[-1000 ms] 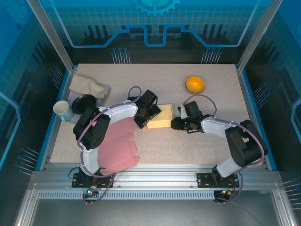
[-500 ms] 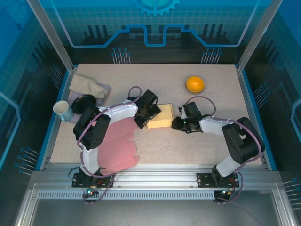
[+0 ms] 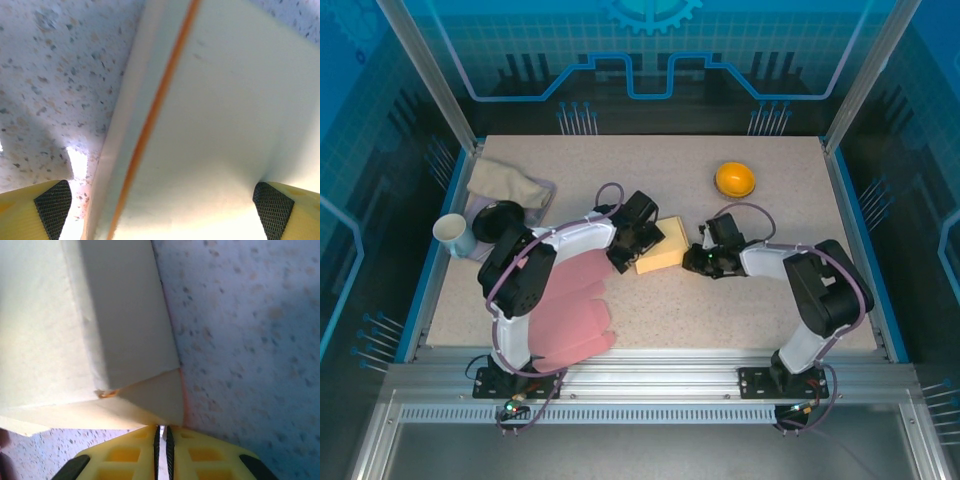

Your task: Fold the paper box

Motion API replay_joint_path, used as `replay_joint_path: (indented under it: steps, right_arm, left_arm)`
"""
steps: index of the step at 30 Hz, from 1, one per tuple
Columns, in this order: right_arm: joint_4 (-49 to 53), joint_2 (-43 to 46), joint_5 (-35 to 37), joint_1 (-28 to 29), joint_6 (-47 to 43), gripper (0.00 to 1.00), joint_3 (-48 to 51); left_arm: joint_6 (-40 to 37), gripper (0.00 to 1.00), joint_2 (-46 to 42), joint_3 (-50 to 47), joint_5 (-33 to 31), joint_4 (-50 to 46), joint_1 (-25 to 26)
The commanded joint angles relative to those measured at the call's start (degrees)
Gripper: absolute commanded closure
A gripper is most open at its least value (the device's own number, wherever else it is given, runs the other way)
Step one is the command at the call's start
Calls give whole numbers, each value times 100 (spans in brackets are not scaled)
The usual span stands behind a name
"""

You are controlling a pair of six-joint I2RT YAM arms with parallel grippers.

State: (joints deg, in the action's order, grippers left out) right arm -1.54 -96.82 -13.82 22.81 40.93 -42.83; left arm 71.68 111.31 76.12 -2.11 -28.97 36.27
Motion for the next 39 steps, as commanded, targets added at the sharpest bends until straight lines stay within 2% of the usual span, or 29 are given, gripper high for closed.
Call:
replay_joint_path:
  steps: [1,9,14,17,18,21,25,29,33,39]
  right_arm:
    - [-426,-202,126,-142,161,84,-253]
    - [167,-270,-149,-569,-19,84,-497]
    - [602,-121,-409,-816,-239,84,-558]
    - [821,135,-498,-877,-338,84,-534]
    - [920,202,-466,-879,-344,83,-536]
    - [996,284,-528,-913,-214,86,-534]
    - [620,232,-766,-901,276,100,-494]
    - [448,20,-953,-912,485,100,-588]
    - [281,-134,-1071,-912,678,100,-586]
    - [-162,-448,-1290,-861,873,100,-559]
  left_arm:
    - [-102,2,124,45,211,-537,239]
    - [-463,1,-398,96,-40,-800,266]
    - [-1161,1,-737,171,-326,-1084,242]
    - [-1889,1,-1155,168,-421,-949,110]
    - [-2259,1,-1285,146,-298,-746,43]
    - [-3513,1,-1329,308,624,-18,-317]
    - [-4668,4,-539,1104,1607,74,-820]
    - [-5673,7,383,1893,1945,-190,-1045]
    - [-5955,9,874,2218,2281,-175,-1109]
    - [-5646,11,1034,2010,2635,343,-1093]
